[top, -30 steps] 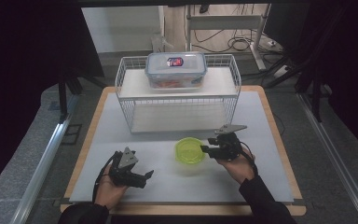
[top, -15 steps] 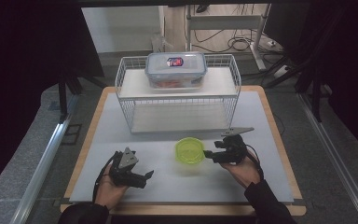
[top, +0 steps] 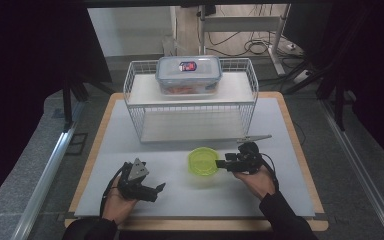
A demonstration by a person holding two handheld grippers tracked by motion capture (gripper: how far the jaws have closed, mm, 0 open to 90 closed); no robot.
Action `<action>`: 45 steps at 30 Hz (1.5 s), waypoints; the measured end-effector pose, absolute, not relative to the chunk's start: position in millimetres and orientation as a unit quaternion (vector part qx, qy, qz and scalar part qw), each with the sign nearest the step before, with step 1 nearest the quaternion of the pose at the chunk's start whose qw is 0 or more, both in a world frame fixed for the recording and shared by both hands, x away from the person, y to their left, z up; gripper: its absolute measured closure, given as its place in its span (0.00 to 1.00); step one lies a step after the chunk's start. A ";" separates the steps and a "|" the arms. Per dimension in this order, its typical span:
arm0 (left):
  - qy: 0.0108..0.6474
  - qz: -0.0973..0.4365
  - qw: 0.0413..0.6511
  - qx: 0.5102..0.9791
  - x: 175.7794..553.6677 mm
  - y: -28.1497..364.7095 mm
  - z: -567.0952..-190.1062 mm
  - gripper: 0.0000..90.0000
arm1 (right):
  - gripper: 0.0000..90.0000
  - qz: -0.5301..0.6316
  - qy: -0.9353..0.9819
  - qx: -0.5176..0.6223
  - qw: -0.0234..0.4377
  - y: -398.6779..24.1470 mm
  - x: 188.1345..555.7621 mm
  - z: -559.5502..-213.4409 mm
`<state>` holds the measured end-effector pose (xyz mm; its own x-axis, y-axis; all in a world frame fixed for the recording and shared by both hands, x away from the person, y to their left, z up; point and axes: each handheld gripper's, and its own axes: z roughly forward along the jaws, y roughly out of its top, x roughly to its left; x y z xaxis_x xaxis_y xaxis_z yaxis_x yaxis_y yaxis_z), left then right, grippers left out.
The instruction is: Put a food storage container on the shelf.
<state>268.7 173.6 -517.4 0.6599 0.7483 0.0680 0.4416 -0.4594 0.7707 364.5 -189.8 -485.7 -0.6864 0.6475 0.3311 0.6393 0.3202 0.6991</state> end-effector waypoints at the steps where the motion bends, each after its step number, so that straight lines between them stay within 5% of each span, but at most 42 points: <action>1: 0.358 0.203 0.376 0.830 268.7 173.6 -517.5 0.02 | 0.46 0.427 0.812 0.398 -0.001 -188.7 365.4 -486.6; 9: 0.358 0.203 0.376 0.830 268.4 172.6 -517.6 0.02 | 0.61 0.435 0.800 0.411 -0.055 -182.6 375.9 -493.4; 17: 0.358 0.203 0.375 0.831 268.6 172.4 -517.9 0.02 | 0.87 0.437 0.789 0.420 -0.100 -186.7 385.0 -496.5; 29: 0.357 0.204 0.375 0.831 268.4 172.5 -517.6 0.02 | 0.91 0.456 0.774 0.410 -0.154 -183.7 384.4 -489.1; 45: 0.358 0.204 0.376 0.830 268.6 172.6 -517.7 0.02 | 0.93 0.460 0.778 0.402 -0.142 -181.0 385.8 -478.6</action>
<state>268.6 172.6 -517.7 0.6601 0.7480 0.0690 0.4419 -0.4609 0.7696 385.8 -181.0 -478.6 -0.6356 0.4956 0.5919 0.7575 0.2525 0.6020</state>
